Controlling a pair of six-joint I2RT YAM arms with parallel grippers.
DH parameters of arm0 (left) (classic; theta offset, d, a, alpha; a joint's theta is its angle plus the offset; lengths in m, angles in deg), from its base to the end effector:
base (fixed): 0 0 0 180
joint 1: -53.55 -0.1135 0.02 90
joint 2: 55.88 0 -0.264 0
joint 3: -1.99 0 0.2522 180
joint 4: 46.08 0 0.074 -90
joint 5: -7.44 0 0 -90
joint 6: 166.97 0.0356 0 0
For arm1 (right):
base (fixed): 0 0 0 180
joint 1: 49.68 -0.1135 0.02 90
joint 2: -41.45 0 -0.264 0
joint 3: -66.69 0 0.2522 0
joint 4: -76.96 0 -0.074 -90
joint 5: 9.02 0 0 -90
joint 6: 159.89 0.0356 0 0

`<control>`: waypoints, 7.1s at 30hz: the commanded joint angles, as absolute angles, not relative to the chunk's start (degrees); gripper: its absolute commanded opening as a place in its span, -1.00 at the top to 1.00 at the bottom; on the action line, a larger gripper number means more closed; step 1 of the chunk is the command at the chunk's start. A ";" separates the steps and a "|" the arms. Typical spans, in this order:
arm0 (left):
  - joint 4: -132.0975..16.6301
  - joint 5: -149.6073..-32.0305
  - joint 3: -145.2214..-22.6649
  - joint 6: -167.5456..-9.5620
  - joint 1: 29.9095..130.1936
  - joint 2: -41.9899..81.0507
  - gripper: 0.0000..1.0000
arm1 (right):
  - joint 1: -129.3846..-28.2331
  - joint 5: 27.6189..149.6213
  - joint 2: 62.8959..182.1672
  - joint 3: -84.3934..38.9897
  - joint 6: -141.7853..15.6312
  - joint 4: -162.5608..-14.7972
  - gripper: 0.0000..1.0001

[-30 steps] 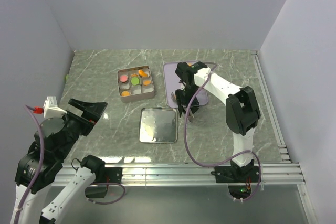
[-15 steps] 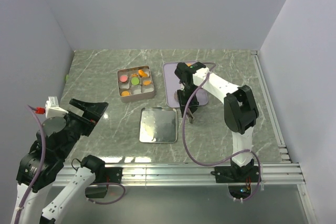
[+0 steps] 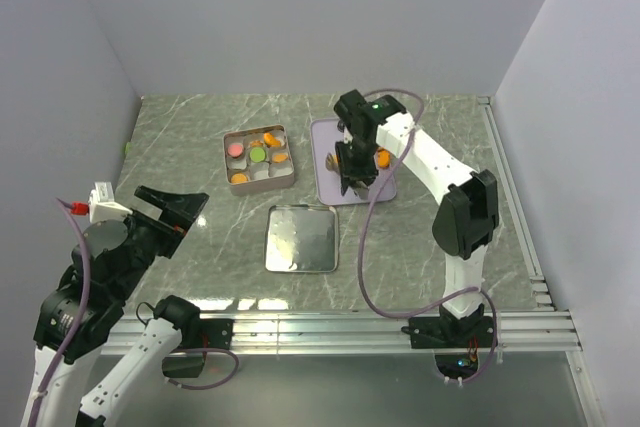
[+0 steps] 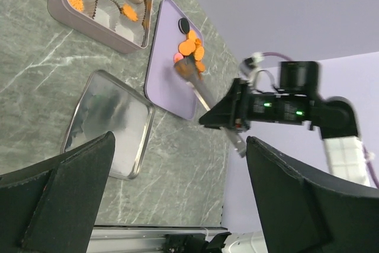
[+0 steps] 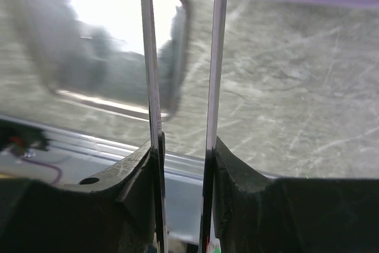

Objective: Pack the cookies

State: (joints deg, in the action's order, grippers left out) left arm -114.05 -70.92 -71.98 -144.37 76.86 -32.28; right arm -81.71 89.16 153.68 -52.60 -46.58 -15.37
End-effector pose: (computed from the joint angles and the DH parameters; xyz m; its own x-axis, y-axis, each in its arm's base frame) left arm 0.0421 -0.0103 0.3805 -0.3015 -0.8547 -0.4226 -0.1753 0.4854 -0.8566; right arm 0.3262 0.2101 0.2811 -0.9837 -0.1534 -0.0943 -0.1692 0.9664 0.1935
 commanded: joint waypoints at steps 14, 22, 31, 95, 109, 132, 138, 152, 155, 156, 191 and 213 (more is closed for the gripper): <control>-107.91 -74.38 -72.33 -142.81 76.76 -30.04 -0.99 | -92.31 101.72 159.56 -80.55 -39.58 -15.62 0.39; -114.85 -70.70 -76.90 -141.66 76.76 -29.68 -0.95 | -93.45 106.29 163.88 -80.31 -37.46 -21.07 0.39; -120.13 -67.36 -79.27 -142.45 76.76 -32.85 -0.96 | -94.24 107.08 168.10 -79.79 -36.32 -23.88 0.39; -119.17 -71.22 -75.94 -145.62 76.76 -34.78 -0.93 | -79.94 97.24 149.22 -66.97 -42.47 -17.64 0.01; -113.89 -73.24 -71.54 -145.70 76.67 -34.08 -0.93 | -73.15 93.11 147.61 -49.02 -46.43 -19.05 0.00; -112.13 -68.76 -71.80 -142.37 76.75 -31.80 -0.99 | -73.76 88.80 165.63 -63.34 -48.09 -14.04 -0.01; -112.48 -68.06 -72.68 -141.14 76.75 -30.83 -0.99 | -73.68 88.89 168.10 -65.10 -47.83 -13.69 -0.01; -113.27 -66.39 -73.65 -139.46 76.76 -29.95 -0.99 | -73.85 89.50 166.70 -63.78 -47.57 -12.99 0.13; -113.01 -66.47 -73.65 -139.46 76.76 -29.95 -0.99 | -73.76 89.59 164.33 -64.40 -46.78 -12.72 0.14; -112.92 -66.56 -73.65 -139.46 76.76 -29.95 -0.99 | -73.76 89.68 163.80 -64.40 -46.78 -12.72 0.14; -116.44 -69.73 -72.42 -145.79 76.67 -35.57 -0.95 | -85.18 103.04 160.89 -77.67 -40.54 -11.58 0.18; -117.93 -68.58 -73.12 -147.11 76.76 -37.07 -0.94 | -88.88 103.48 168.19 -77.50 -40.10 -14.48 0.13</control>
